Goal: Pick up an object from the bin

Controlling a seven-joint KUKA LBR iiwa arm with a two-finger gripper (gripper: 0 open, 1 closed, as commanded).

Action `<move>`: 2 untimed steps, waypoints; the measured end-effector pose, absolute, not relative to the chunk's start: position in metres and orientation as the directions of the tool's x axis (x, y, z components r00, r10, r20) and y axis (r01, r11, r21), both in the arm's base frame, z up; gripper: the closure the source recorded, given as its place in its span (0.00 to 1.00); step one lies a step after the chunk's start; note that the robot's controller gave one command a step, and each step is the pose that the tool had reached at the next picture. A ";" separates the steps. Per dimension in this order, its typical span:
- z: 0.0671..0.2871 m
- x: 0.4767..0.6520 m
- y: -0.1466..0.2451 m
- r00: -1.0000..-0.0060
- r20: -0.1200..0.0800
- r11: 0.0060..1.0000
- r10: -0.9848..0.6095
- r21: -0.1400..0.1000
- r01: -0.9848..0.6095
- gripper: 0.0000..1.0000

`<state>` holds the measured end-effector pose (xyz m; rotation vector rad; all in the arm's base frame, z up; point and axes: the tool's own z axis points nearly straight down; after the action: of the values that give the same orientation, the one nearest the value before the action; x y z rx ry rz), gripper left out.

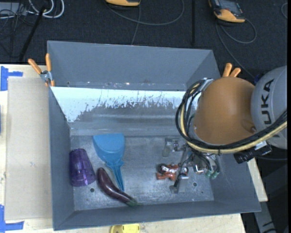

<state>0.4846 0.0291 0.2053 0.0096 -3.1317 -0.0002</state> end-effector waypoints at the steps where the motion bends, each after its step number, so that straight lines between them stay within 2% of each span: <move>1: 0.209 0.486 0.029 -1.000 0.002 1.000 -0.005 0.001 -0.005 0.00; 2: 0.160 0.494 0.001 -0.999 -0.006 0.999 -0.032 0.000 -0.032 0.00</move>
Offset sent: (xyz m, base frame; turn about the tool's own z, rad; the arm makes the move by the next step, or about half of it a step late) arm 0.0101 -0.0435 -0.0728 -0.0364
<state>0.4939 0.0015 0.1602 0.0505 -3.1477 -0.0007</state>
